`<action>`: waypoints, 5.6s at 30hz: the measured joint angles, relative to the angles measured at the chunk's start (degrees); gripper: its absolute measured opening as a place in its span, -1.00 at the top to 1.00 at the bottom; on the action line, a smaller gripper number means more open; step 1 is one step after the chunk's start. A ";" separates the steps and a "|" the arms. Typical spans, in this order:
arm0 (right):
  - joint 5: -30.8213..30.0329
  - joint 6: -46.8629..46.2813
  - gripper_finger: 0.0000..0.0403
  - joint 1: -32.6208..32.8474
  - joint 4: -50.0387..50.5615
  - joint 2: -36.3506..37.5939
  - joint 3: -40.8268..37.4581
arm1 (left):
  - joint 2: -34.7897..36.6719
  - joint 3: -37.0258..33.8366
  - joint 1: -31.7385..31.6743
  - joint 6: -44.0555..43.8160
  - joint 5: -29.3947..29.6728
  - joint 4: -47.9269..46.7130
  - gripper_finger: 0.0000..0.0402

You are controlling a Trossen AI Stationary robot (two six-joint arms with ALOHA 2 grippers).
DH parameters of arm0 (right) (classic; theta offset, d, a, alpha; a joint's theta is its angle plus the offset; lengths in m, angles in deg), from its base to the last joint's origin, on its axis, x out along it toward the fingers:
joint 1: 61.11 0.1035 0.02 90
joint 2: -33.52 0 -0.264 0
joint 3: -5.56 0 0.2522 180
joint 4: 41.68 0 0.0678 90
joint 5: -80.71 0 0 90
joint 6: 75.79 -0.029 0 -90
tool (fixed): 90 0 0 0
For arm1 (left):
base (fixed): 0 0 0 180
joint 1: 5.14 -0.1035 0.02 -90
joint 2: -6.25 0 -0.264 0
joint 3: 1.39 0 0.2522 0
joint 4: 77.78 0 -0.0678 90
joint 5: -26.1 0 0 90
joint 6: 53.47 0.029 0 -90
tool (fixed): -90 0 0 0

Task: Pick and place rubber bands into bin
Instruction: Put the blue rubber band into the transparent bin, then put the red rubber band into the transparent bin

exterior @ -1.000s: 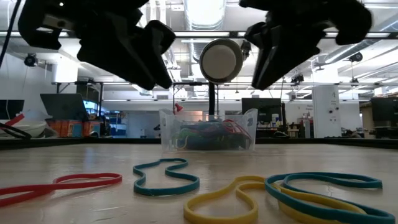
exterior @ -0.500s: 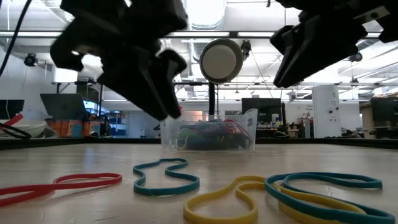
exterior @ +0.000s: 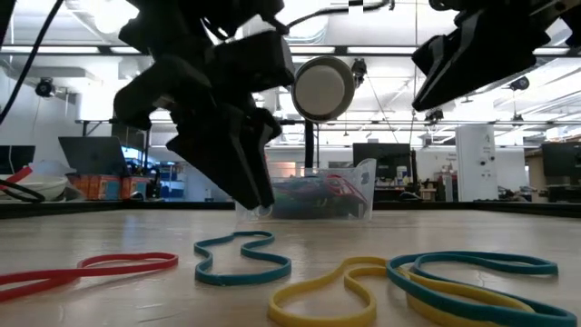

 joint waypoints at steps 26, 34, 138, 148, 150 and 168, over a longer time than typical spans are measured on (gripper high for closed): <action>-0.01 0.87 0.66 0.00 -1.22 -0.47 0.04 | -1.40 -1.02 -0.99 -3.11 -1.67 -0.64 0.32; -0.01 0.87 0.66 0.00 -1.22 -0.47 0.01 | -1.43 -2.22 -0.98 -3.88 -1.88 1.25 0.32; -0.01 0.92 0.66 0.01 -0.65 -0.51 -0.46 | 18.17 -5.09 -16.74 18.43 16.75 8.14 1.00; -0.03 0.92 0.66 0.02 -0.72 -0.51 -0.55 | 14.35 -5.09 -17.49 17.74 14.36 8.24 1.00; -0.03 0.94 0.66 0.02 -0.72 -0.51 -0.55 | 14.35 -5.09 -17.61 16.54 14.02 8.37 1.00; -0.03 0.92 0.66 0.01 -0.79 -0.51 -0.55 | 14.39 -5.09 -17.58 15.36 13.34 8.16 0.35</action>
